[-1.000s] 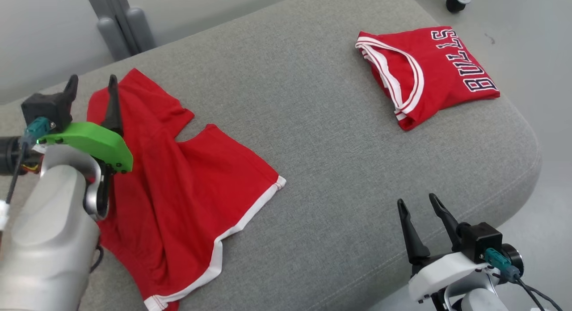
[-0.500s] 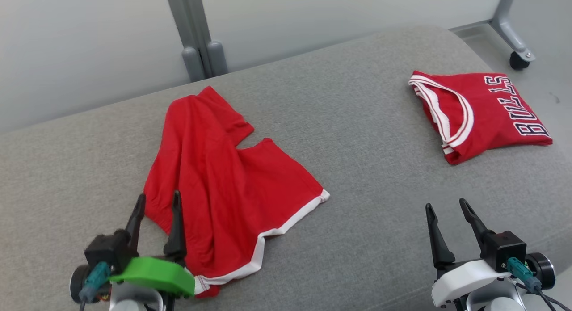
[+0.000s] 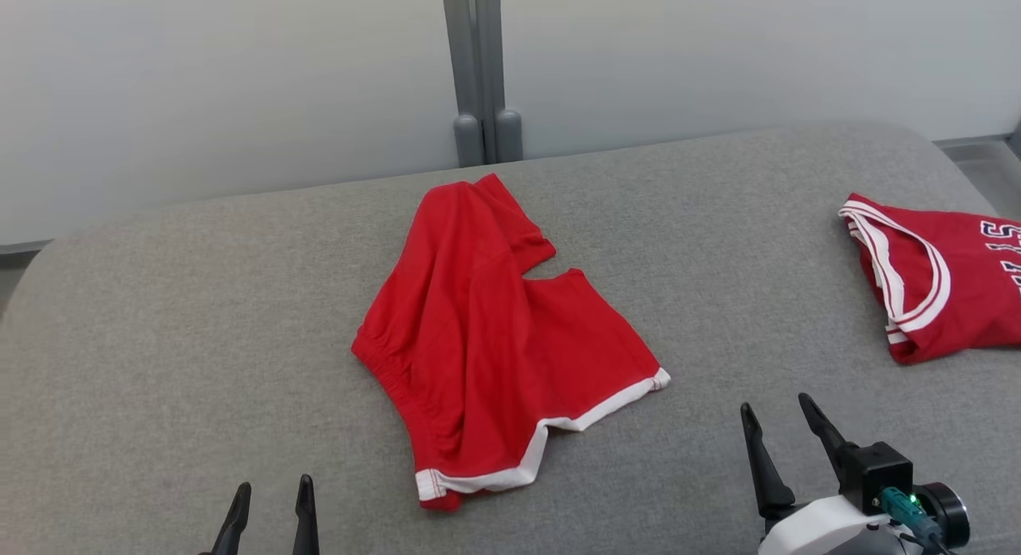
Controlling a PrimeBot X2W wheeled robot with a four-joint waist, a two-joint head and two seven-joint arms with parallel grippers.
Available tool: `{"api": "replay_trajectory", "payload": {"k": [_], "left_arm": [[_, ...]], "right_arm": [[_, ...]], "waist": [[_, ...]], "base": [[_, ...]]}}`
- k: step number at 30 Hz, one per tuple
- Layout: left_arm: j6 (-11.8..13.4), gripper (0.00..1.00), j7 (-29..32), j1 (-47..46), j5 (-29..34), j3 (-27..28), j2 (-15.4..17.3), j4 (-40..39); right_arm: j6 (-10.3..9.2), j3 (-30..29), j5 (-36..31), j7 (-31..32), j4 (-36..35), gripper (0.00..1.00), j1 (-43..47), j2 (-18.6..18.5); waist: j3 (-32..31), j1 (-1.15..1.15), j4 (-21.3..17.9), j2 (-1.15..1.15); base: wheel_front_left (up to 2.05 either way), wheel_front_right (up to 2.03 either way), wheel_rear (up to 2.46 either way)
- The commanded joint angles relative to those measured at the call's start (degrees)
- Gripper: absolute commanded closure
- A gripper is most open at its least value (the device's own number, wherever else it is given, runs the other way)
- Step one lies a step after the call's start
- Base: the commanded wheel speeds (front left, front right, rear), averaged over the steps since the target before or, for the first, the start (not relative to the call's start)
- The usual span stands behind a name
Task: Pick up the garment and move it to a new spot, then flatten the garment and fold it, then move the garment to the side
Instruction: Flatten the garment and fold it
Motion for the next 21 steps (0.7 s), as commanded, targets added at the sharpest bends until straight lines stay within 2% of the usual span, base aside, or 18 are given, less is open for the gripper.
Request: {"api": "replay_trajectory", "payload": {"k": [1,7,21], "left_arm": [[-0.77,0.0,-0.01,1.21,0.91,0.82,-0.38,-0.27],[-2.14,0.0,-0.01,3.04,2.95,1.31,-1.09,-0.23],[-2.89,0.0,0.0,2.41,2.25,1.77,-1.38,0.29]], "right_arm": [[-0.09,0.51,0.03,-0.14,0.68,0.0,0.83,-0.14],[-0.09,1.66,0.36,-0.14,2.33,0.0,0.55,-0.09],[-0.09,2.29,0.43,-0.14,2.99,0.0,-0.36,0.0]], "waist": [[-1.92,0.0,2.19,0.0],[-2.53,0.0,2.81,0.0],[-2.46,0.0,2.19,0.0]], "base": [[0.0,0.0,0.0],[0.0,0.0,0.0],[0.0,0.0,0.0]]}}
